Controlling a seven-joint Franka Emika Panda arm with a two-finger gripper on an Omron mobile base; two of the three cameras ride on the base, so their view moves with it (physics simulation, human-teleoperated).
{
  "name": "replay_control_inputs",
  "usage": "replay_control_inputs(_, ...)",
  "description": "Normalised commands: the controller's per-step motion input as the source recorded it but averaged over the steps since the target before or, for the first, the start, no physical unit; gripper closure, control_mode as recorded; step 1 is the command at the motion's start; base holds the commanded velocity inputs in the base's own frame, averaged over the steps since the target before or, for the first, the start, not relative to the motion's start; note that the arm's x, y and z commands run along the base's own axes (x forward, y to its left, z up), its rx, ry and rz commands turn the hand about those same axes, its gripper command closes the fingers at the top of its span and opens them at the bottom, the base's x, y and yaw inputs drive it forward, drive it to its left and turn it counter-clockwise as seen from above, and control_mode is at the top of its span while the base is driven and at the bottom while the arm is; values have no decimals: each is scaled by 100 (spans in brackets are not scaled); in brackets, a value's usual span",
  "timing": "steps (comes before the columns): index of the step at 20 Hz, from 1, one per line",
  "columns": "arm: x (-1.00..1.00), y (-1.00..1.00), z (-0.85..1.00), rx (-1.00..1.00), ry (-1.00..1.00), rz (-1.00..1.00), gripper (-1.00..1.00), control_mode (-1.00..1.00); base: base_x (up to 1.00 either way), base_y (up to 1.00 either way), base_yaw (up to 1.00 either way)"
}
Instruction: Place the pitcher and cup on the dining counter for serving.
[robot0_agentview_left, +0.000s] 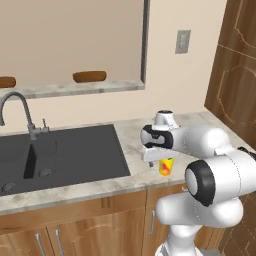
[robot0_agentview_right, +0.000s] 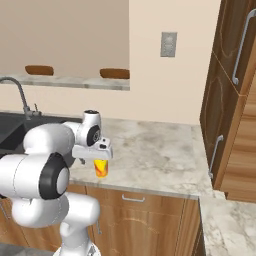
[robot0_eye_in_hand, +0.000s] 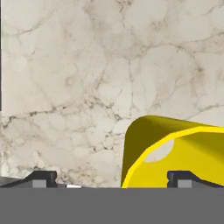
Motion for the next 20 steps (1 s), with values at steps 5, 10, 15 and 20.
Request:
replay_control_inputs(5,0,0,-14,0,4,5,100,-100,0,0,0)
replay_control_inputs(10,0,0,0,0,0,0,100,-100,0,0,0)
replay_control_inputs(15,0,0,0,0,-2,0,100,-100,0,0,0)
replay_control_inputs(20,-10,0,4,0,-17,0,100,-100,0,0,0)
